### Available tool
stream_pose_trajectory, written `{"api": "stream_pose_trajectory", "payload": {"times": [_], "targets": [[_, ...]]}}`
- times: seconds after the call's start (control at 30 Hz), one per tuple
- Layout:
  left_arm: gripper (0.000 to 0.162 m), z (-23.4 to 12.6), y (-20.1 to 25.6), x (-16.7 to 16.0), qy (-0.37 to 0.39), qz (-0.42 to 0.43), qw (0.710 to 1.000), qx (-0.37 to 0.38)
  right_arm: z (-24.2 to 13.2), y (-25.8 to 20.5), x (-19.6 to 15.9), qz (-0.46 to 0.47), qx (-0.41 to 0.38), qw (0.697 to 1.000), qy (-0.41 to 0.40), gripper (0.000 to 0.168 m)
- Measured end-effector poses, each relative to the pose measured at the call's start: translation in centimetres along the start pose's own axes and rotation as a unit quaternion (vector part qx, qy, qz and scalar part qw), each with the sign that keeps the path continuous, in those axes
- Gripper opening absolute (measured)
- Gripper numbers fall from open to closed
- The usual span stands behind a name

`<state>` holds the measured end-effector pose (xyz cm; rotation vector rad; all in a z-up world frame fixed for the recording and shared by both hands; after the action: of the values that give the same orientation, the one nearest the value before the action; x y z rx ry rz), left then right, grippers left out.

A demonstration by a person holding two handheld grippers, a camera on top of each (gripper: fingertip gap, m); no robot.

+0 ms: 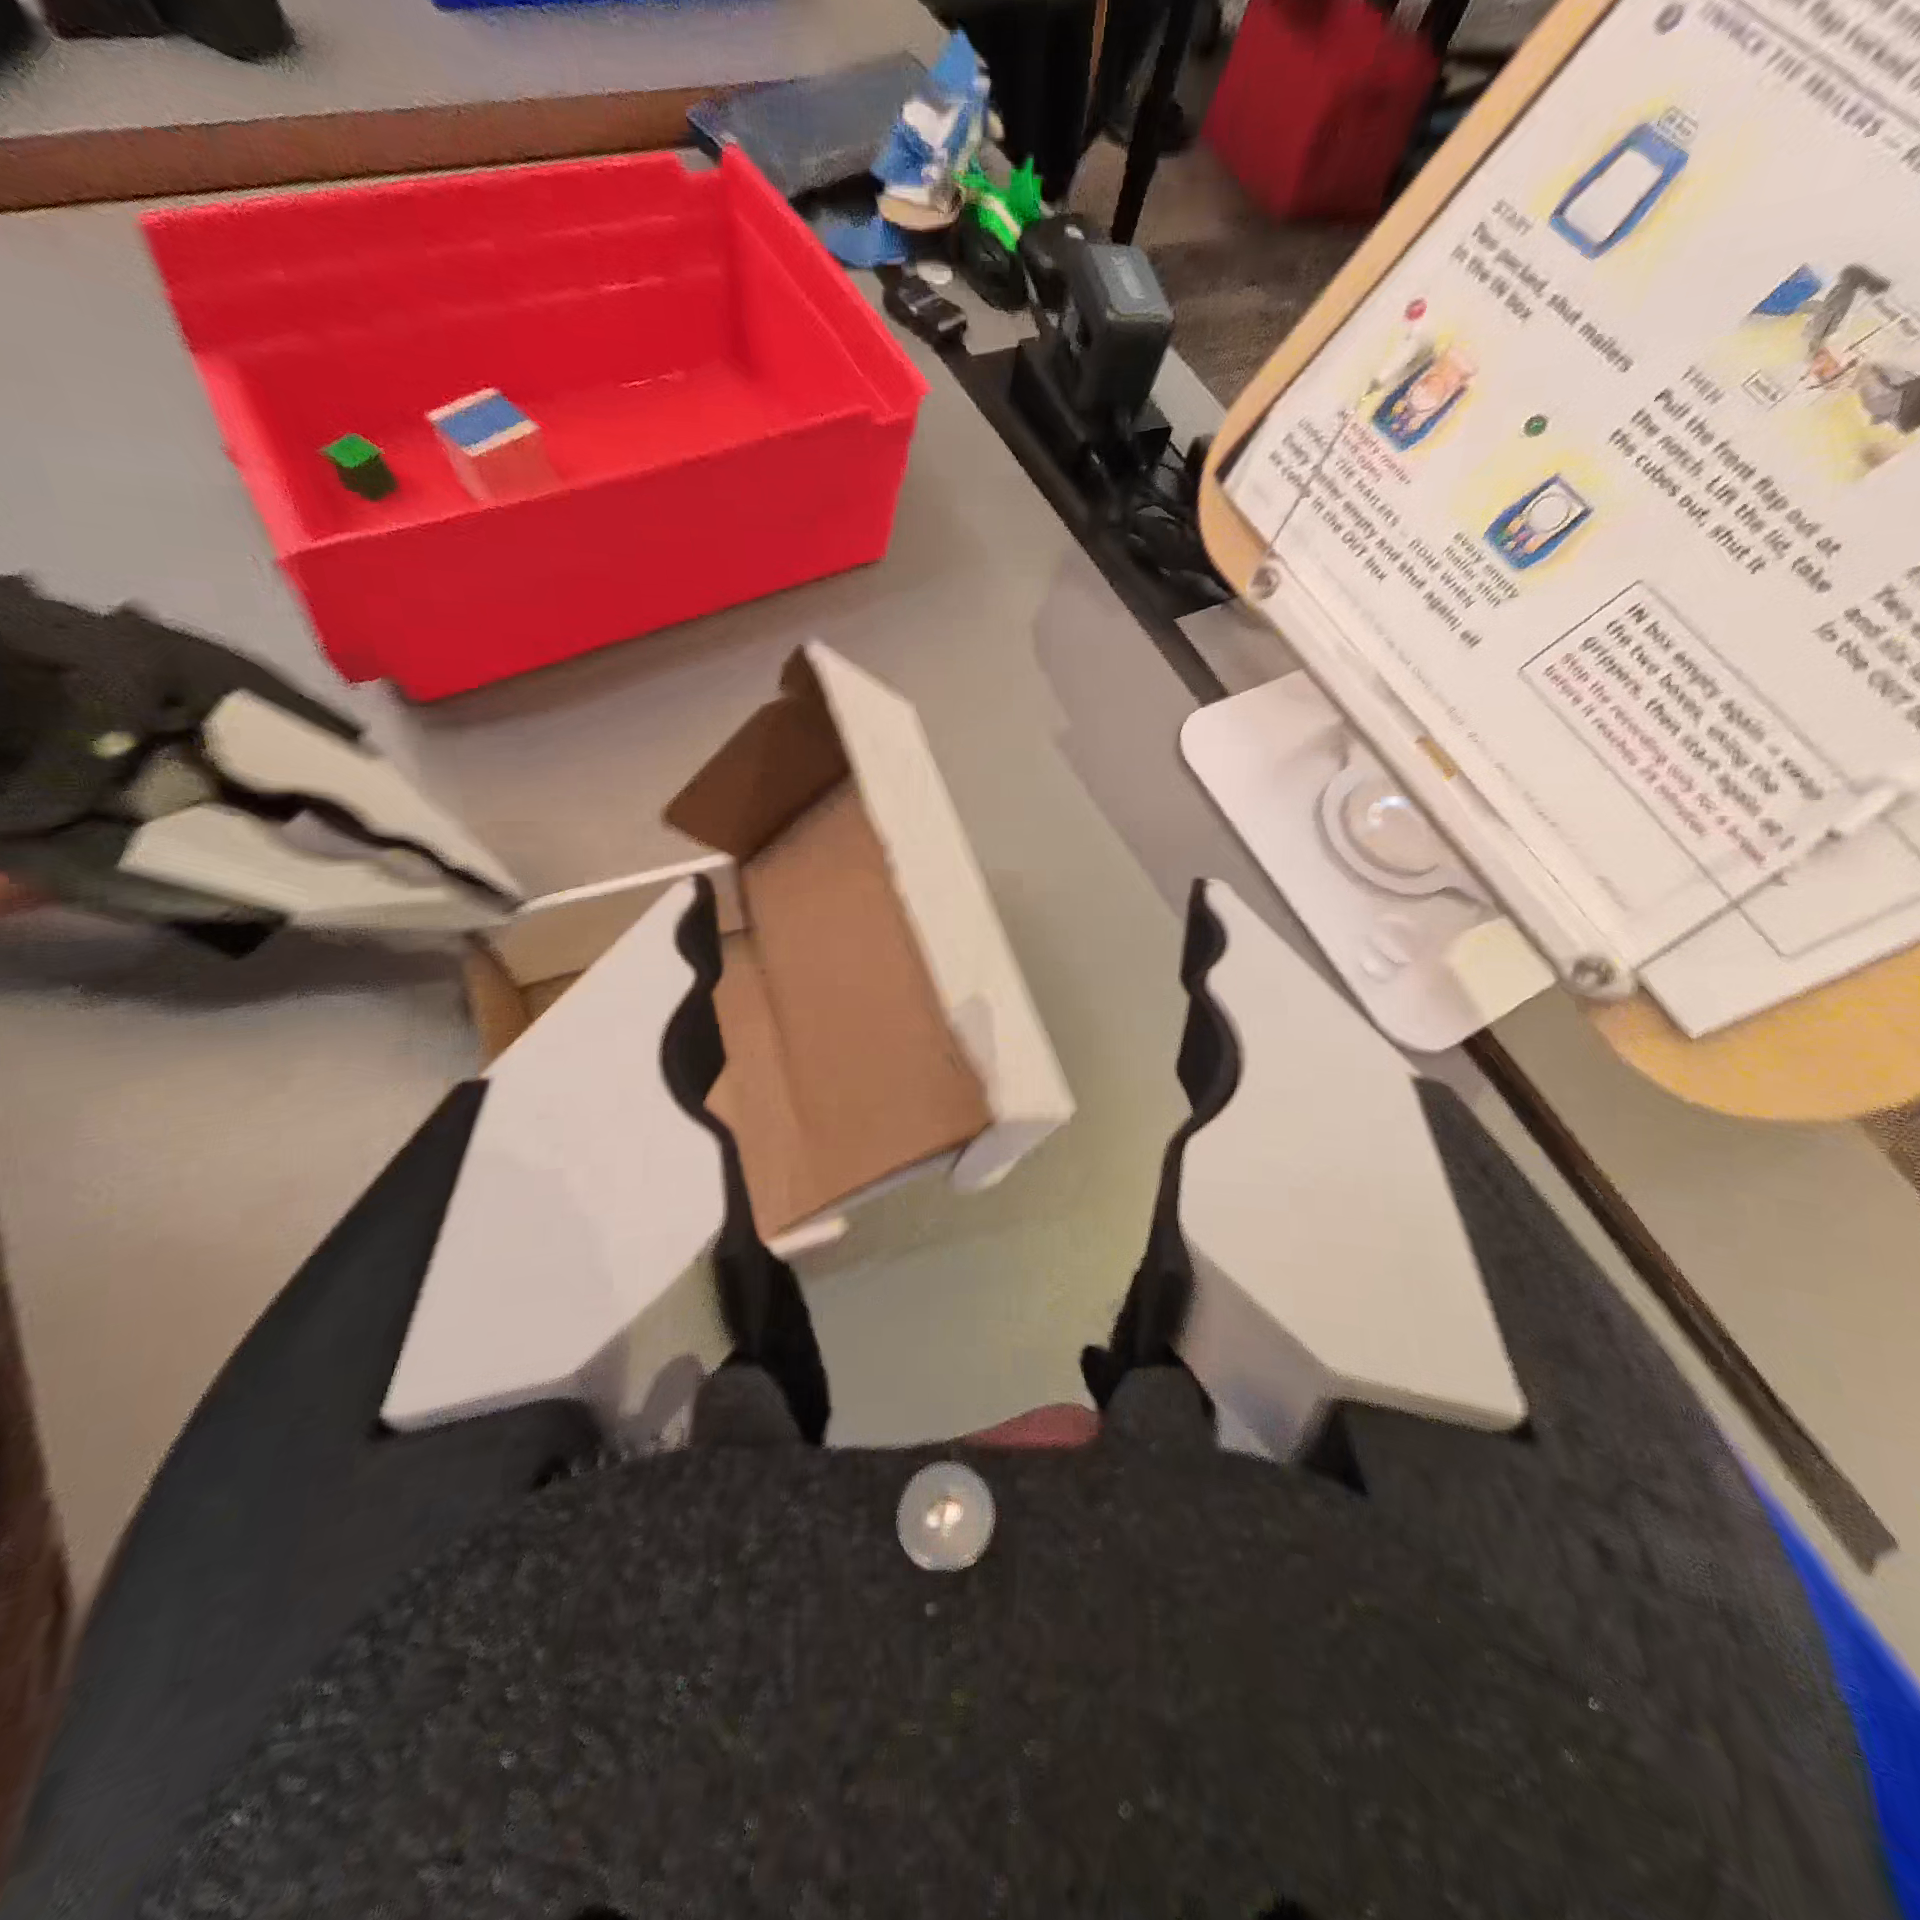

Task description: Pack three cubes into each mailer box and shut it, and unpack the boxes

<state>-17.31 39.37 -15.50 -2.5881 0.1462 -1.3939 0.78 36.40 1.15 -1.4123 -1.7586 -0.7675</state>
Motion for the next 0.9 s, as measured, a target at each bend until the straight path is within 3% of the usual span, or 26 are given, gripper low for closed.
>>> {"api": "stream_pose_trajectory", "payload": {"times": [0.1,0.2,0.3,0.4,0.67,0.9], "targets": [[0.003,0.0,-0.2,-0.1,-0.003,0.005,1.0,0.003,-2.3,-4.6,-6.3,0.012,-0.007,1.0,-0.008,0.106],[0.002,0.0,-0.5,-0.1,-0.005,0.007,1.0,0.008,-1.2,-8.4,-13.5,0.049,-0.001,0.999,0.005,0.108],[0.002,0.1,-0.7,-0.1,-0.003,0.003,1.0,0.007,0.5,-7.7,-18.6,0.028,-0.068,0.996,-0.045,0.117],[0.002,0.2,-0.8,0.0,-0.006,0.0,1.0,0.008,2.0,-9.2,-19.1,0.057,-0.017,0.998,-0.013,0.122],[0.002,0.1,-0.3,0.1,-0.005,0.009,1.0,0.008,5.5,-8.2,-17.1,0.04,-0.005,0.999,0.003,0.134],[0.002,0.4,-0.6,0.2,-0.006,0.02,1.0,0.018,5.7,-6.6,-16.8,0.018,-0.019,1.0,0.007,0.138]]}}
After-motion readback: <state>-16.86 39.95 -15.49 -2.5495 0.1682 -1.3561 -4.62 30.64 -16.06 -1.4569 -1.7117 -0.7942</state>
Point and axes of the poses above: each gripper's, where its closed fingertips meet, z out along the fingers, x out of its top, y = z × x across the jaws, the point moved 3 cm from there along -z, back along the fingers, and after that the axes turned 10 degrees about z, right-handed, at the moved point
